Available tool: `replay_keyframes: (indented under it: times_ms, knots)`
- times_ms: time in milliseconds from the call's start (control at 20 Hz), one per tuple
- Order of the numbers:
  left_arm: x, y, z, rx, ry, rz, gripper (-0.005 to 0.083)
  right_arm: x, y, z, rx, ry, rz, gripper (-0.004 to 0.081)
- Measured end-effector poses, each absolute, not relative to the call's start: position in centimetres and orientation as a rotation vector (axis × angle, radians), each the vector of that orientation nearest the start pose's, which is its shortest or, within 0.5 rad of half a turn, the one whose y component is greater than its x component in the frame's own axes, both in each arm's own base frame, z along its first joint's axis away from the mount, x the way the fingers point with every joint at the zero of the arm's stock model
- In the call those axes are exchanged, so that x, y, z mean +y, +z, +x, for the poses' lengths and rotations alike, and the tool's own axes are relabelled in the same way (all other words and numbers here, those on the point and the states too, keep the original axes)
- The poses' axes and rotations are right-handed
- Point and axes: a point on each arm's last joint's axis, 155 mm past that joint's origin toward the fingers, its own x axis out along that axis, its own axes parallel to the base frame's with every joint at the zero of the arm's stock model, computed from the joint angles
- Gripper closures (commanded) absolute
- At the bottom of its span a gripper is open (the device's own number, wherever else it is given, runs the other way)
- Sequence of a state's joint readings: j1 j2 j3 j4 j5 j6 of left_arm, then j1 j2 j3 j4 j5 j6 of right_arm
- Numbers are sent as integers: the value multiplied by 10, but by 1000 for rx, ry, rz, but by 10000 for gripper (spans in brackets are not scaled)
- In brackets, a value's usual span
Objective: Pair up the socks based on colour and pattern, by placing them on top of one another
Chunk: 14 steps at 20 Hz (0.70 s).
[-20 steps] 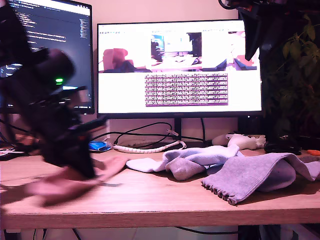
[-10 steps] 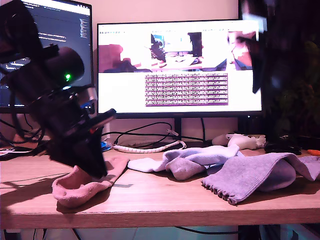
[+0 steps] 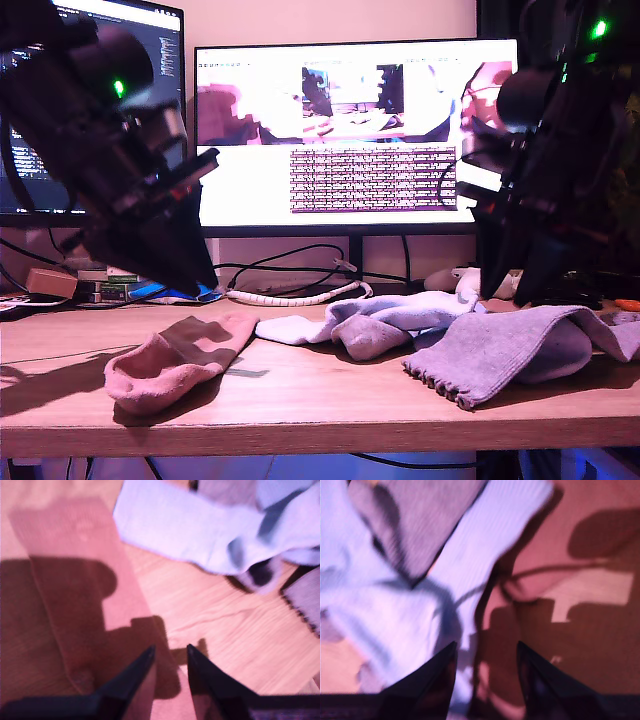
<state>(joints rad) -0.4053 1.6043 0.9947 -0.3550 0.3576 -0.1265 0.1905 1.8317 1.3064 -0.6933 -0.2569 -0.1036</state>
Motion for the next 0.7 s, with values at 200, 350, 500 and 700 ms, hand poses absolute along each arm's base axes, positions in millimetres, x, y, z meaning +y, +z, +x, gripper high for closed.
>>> replay_keyframes:
  times_ms: [200,350,500,700]
  knots:
    - [-215,75,337,1057,-640,-73,605,111,52,404,1197,461,-81,435]
    - [-214,74,336,1057,-644,-64,605,106,55,405,1190,481,-40,435]
    - [-215,75,337,1055,-645,-64,605,109,53,403,1198,516,9,435]
    - [-215,76,338,1046,-647,-63,605,119,25,395,1271,549,26,440]
